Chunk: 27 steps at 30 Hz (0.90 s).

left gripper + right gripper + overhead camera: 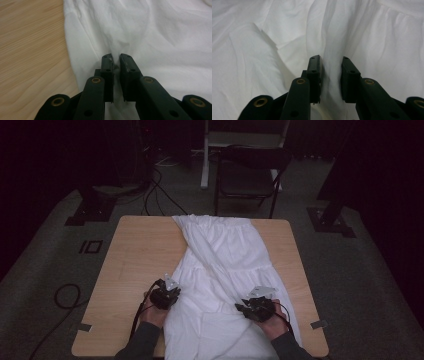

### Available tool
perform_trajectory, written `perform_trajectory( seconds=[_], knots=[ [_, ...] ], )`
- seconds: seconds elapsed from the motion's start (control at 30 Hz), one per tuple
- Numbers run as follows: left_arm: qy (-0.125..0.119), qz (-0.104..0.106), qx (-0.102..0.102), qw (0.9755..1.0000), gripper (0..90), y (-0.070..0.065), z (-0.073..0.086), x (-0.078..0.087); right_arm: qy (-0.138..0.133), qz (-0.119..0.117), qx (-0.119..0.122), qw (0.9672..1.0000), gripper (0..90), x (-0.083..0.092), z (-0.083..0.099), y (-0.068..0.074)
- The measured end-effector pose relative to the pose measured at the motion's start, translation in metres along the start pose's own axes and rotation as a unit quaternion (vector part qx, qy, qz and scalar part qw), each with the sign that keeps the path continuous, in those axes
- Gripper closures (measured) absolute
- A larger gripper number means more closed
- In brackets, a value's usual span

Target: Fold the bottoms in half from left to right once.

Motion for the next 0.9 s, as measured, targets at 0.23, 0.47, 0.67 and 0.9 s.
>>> perform_trajectory(
  seconds=[0.23,0.47,0.67,0.9],
  knots=[
    [0.002,0.003,0.036,0.9993,81.1,0.020,0.021,0.011,0.003,-0.029,0.015,0.9995,85.9,-0.011,-0.013,0.020],
    [-0.054,0.069,0.050,0.9949,73.3,0.003,0.014,0.031,-0.042,-0.037,-0.002,0.9984,87.6,0.015,-0.026,0.021],
    [-0.042,0.062,0.011,0.9971,65.5,-0.014,0.005,0.029,-0.103,-0.010,-0.009,0.9946,87.8,0.068,-0.038,0.008],
    [-0.014,0.054,-0.004,0.9984,61.5,-0.024,0.013,0.012,0.007,0.051,-0.067,0.9965,70.8,0.057,0.015,-0.033]
  ],
)
Point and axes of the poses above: each handheld gripper's, and its own axes: x roughly backward along the jaws, z roughly out of its underside, y roughly to its left, the point moved 10 cm from there along -x, roughly forward along the jaws, and after that the axes turned 11 degrees about y, right-handed, at the moved point
